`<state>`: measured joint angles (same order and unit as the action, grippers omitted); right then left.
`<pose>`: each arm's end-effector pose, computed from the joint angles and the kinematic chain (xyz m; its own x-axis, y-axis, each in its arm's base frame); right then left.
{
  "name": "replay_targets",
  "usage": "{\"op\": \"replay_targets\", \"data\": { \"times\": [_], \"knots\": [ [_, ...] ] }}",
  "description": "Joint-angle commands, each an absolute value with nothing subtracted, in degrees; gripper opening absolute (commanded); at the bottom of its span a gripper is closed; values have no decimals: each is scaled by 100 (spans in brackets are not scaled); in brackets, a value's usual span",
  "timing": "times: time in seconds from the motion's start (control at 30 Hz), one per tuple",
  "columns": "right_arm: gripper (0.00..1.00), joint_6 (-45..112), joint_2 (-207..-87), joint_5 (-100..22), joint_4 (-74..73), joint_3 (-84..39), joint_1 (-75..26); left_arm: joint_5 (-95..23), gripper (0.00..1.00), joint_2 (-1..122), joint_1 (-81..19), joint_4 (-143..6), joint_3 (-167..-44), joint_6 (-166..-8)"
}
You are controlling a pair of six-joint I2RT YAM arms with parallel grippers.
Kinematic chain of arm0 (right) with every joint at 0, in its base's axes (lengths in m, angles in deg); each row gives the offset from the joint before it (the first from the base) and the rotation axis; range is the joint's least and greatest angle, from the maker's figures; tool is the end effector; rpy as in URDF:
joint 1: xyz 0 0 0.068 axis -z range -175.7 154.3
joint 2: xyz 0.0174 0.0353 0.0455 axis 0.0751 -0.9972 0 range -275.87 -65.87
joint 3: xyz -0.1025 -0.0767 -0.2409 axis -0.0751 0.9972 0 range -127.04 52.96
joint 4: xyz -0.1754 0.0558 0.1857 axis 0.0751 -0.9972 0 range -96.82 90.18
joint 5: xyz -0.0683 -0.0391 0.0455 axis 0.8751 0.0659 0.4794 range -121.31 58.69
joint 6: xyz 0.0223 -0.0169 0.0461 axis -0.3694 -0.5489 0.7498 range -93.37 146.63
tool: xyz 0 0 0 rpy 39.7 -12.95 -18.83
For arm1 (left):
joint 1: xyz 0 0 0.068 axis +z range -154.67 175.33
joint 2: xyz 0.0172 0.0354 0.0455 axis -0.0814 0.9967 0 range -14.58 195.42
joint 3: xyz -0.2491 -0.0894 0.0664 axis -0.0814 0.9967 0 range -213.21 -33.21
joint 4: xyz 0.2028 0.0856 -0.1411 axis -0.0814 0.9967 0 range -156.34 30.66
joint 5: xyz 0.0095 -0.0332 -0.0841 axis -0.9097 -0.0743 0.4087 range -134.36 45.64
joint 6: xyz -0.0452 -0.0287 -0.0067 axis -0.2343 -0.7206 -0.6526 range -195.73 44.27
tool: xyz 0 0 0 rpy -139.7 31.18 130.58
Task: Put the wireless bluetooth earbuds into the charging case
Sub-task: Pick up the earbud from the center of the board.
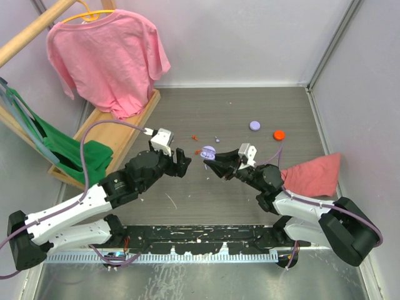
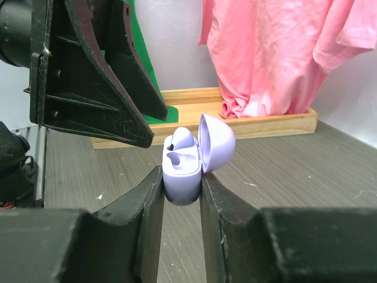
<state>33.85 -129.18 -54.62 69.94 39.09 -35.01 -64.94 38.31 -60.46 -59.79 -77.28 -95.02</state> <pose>0.1508 0.1417 0.2393 0.1573 0.2779 -0.9476 -0.8959 0.4439 -0.0185 0.1315 -0.1712 0.3174 -0.3333 -0.0597 -0.9409 0.5018 0.8337 -0.2306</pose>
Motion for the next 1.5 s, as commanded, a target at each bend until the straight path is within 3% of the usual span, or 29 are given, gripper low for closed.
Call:
{"op": "replay_targets", "data": {
  "times": [0.0, 0.3, 0.83, 1.1, 1.47],
  "knots": [
    [1, 3211, -12750, -5070, 7121, 4053, -3515, -7101, 72, 3953, -5894, -5358, -7894, -9823],
    [1, 3057, -12876, -4764, 7266, 4325, -3511, -6409, 72, 4842, -5104, -5100, -7846, -9966],
    [1, 3225, -13511, -4723, 7969, 4548, -3511, -4426, 75, 7437, -3975, -5030, -9156, -8869],
    [1, 3264, -13708, -4671, 8215, 4594, -3510, -4289, 74, 8292, -3771, -4906, -9547, -8773],
    [1, 3211, -13717, -4619, 8171, 4600, -3509, -4229, 74, 8583, -3710, -4540, -9625, -8848]
  ]
}}
